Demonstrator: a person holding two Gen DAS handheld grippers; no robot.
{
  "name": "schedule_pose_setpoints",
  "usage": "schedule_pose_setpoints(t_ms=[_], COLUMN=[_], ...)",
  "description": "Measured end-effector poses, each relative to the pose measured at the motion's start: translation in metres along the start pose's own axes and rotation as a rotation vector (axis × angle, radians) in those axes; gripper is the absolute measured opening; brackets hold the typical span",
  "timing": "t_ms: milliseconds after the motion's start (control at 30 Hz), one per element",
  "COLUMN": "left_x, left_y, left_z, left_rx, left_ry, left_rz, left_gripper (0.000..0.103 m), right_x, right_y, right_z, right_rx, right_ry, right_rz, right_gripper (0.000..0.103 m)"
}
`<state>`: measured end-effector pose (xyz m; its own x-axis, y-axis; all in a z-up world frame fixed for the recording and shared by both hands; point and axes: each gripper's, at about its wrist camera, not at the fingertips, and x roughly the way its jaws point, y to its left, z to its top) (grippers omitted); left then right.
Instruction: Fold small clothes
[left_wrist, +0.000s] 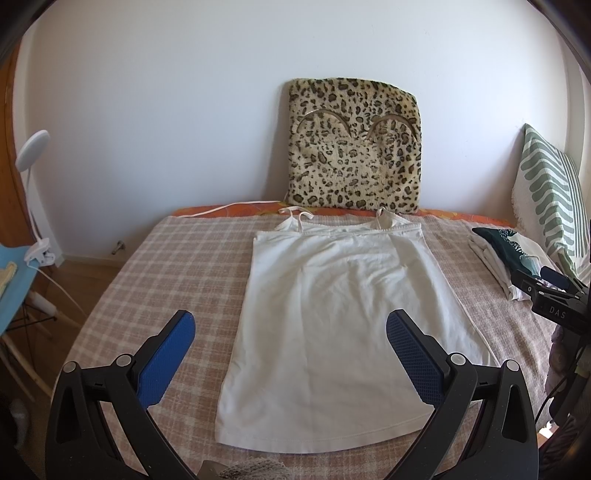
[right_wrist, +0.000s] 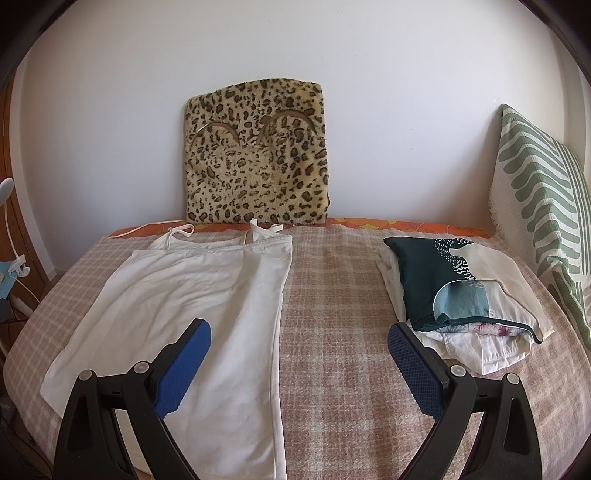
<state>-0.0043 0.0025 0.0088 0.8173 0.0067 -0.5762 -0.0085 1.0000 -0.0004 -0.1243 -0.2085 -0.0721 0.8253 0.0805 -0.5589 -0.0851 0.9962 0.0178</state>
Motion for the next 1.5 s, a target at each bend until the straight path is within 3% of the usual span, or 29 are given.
schedule_pose_setpoints(t_ms=[733,1200,1367,1500], left_x=[0.006,0.031,0.038,0.054], left_y=[0.013,0.047,0.061,0.075], left_z=[-0.007,-0.025,-0.038,-0.051], left_rx=[-0.012,-0.085,-0.116,-0.169], left_ry=[0.026,0.144,0.152,0.235], left_rz=[0.028,0.003,-0.055,-0.113], left_gripper=[0.103,0.102,0.093,0.082], right_x=[0.0,0.002,0.007,0.017], right_y=[0.018,0.048,0.073,0.095], right_z=[0.01,0.021,0.027,0.035], right_rx=[-0.001,-0.024,-0.077,-0.12], right_ry=[-0.002,0.006,0.008,0.027], right_rz=[0.032,0.097,0.13,0.216], right_gripper=[0.098,0.098,0.098,0.096])
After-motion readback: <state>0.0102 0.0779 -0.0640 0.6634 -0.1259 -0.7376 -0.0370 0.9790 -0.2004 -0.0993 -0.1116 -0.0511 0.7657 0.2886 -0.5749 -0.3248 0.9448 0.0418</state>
